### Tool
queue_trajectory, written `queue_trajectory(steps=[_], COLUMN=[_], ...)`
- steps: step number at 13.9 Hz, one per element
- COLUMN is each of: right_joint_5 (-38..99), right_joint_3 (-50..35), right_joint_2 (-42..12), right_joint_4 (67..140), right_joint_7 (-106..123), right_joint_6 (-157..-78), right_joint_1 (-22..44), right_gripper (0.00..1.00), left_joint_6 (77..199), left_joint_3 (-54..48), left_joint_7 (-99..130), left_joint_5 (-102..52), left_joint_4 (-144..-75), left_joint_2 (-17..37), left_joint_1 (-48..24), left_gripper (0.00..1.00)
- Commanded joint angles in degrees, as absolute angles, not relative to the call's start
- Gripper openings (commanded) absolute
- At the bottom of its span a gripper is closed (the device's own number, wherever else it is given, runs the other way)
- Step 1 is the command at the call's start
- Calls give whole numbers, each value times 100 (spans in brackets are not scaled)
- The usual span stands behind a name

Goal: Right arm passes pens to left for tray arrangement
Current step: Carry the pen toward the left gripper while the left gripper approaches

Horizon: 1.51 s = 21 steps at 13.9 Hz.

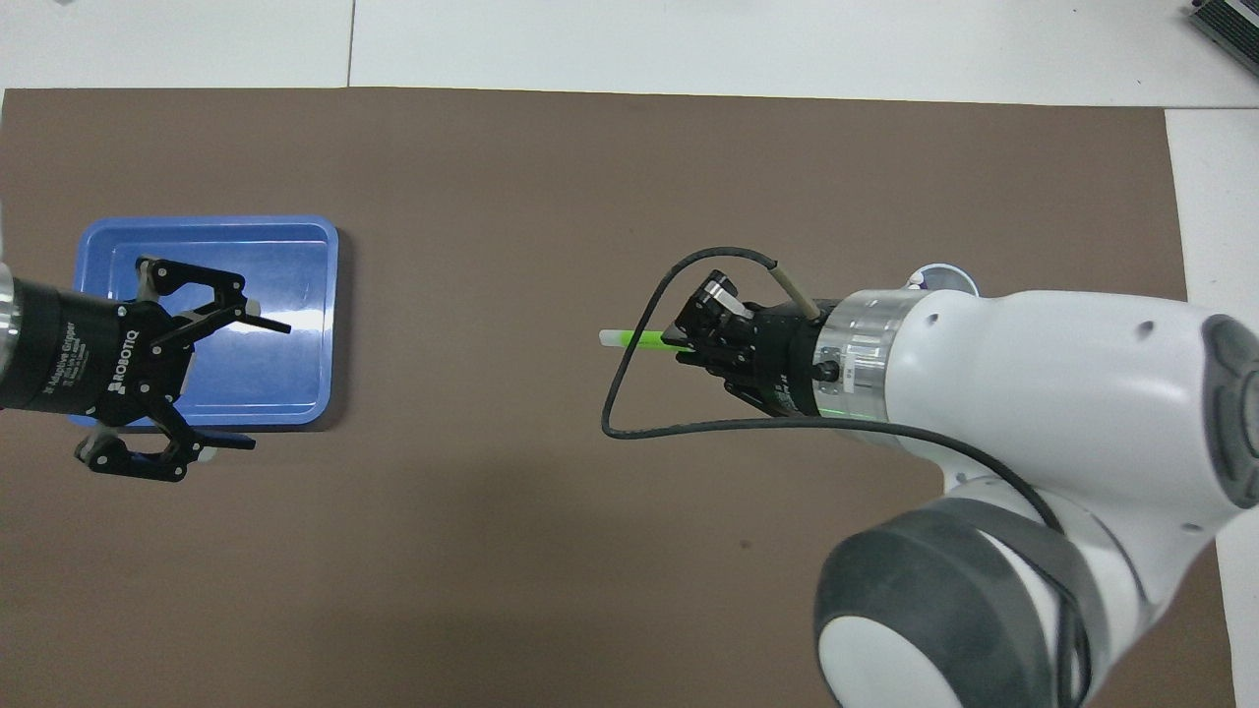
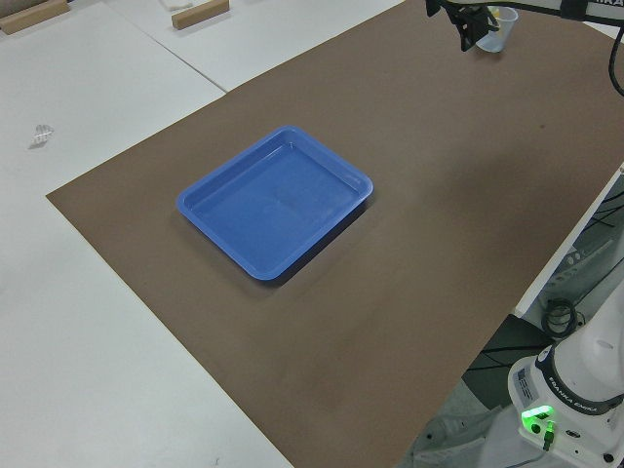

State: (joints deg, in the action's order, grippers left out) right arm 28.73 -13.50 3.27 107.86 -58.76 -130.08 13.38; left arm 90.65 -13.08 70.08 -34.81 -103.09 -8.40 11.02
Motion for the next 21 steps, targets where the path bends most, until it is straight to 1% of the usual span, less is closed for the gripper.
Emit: queue_trajectory(steps=[1, 3, 6, 8, 11, 13, 14, 16, 19, 21], right_joint_5=[3215, 3995, 4508, 4509, 4588, 4570, 4492, 4369, 4307, 4298], right_joint_3=[-1345, -1336, -1327, -1327, -1336, -1345, -1345, -1336, -1345, -1345], right_joint_2=[97, 105, -61, -228, -307, -622, -789, -870, -870, -861], right_joint_4=[10618, 10600, 10311, 10152, 10046, 9626, 9407, 9325, 9343, 9369], right_joint_7=[-6344, -6424, -7484, -7856, -8365, -9127, -9567, -10097, -10380, -10458], right_joint_6=[-13236, -13219, -13061, -13087, -13183, -13184, -13192, -13315, -13246, -13193], right_joint_1=[1354, 1354, 1239, 1292, 1371, 1510, 1599, 1783, 1854, 2029], right_gripper=[0, 0, 0, 0, 0, 0, 0, 0, 0, 0], left_joint_6=[9385, 9658, 10333, 10922, 11003, 11065, 10987, 11161, 11267, 11328], left_joint_3=[-1371, -1362, -1362, -1380, -1389, -1380, -1380, -1380, -1354, -1354], left_joint_7=[7583, 7769, 7726, 7813, 8050, 8313, 8358, 8315, 8341, 8350], left_joint_5=[-3989, -4025, -4017, -4017, -4017, -4017, -3999, -3999, -4025, -4025], left_joint_4=[-10424, -10467, -10783, -10837, -10907, -10907, -11003, -11494, -11435, -11452], left_joint_2=[-932, -932, -1011, -993, -1011, -1011, -1063, -1344, -1310, -1310], left_joint_1=[976, 564, 536, 327, 80, -201, -402, -719, -598, -571], left_gripper=[97, 98, 99, 99, 97, 96, 95, 95, 97, 96])
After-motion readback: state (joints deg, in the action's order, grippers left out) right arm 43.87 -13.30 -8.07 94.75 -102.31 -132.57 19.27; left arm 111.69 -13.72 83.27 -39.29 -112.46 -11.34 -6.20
